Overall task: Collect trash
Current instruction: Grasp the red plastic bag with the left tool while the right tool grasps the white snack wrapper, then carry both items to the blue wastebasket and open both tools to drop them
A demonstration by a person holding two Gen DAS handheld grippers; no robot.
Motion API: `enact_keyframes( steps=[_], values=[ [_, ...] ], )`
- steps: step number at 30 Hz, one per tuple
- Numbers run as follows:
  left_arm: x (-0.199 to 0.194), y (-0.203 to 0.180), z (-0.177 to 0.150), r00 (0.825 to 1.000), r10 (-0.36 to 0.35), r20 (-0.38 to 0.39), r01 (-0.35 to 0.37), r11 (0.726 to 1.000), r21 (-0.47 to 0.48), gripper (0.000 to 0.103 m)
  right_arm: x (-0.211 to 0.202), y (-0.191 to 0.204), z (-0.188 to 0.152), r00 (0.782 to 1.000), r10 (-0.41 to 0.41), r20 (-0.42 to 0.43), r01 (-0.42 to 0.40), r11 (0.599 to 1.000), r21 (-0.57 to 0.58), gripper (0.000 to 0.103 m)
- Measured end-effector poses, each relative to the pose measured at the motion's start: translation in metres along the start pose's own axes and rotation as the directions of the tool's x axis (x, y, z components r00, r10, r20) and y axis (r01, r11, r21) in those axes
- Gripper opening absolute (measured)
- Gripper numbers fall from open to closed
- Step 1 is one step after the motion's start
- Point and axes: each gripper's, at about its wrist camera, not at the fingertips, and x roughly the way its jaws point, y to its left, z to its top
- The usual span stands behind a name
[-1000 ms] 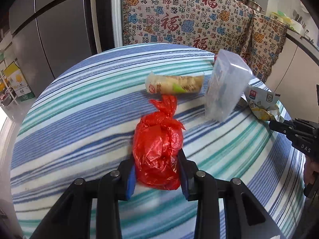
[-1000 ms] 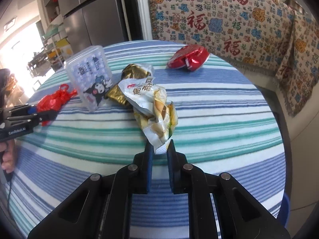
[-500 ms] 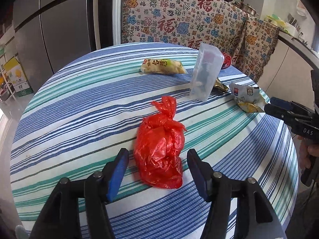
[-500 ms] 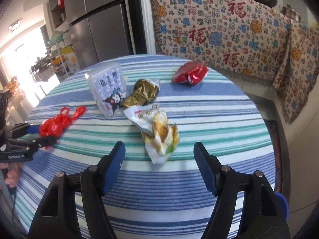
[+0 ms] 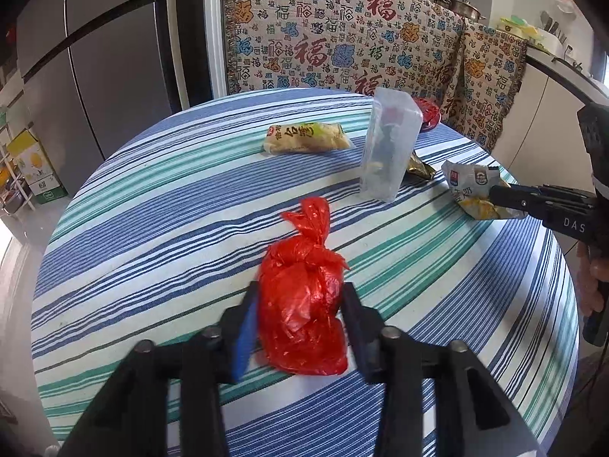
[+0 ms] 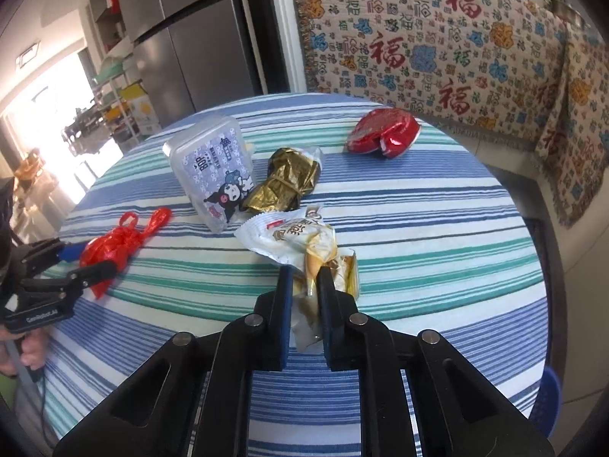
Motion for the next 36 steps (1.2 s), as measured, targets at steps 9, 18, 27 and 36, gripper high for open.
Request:
enact_keyframes(
  steps=[9,18,27,36],
  values=[
    [-0.013,-0.017,0.001,0.999,-0.044,0.030,0.045,0.999,-0.023,0.036,-0.036,-0.011,-0.009,0.999,0.024,0.044,-0.026,0.998,0.050,0.011],
    [-0.029,-0.095,0.023,0.987,-0.151,0.059,0.149,0.988,0.036,0.036,-0.080,-0.064,-0.027,0.995,-0.025,0.093,0.010,0.988,0.154,0.011],
    [-0.013,-0.199,0.044,0.969,-0.244,0.037,0.238,0.963,0.128,0.036,-0.138,-0.145,-0.066,0.984,-0.134,0.120,0.092,0.948,0.305,0.011],
    [0.001,-0.286,0.052,0.961,-0.278,0.012,0.267,0.935,0.232,0.036,-0.179,-0.208,-0.112,0.968,-0.226,0.109,0.160,0.889,0.428,0.011]
  ],
)
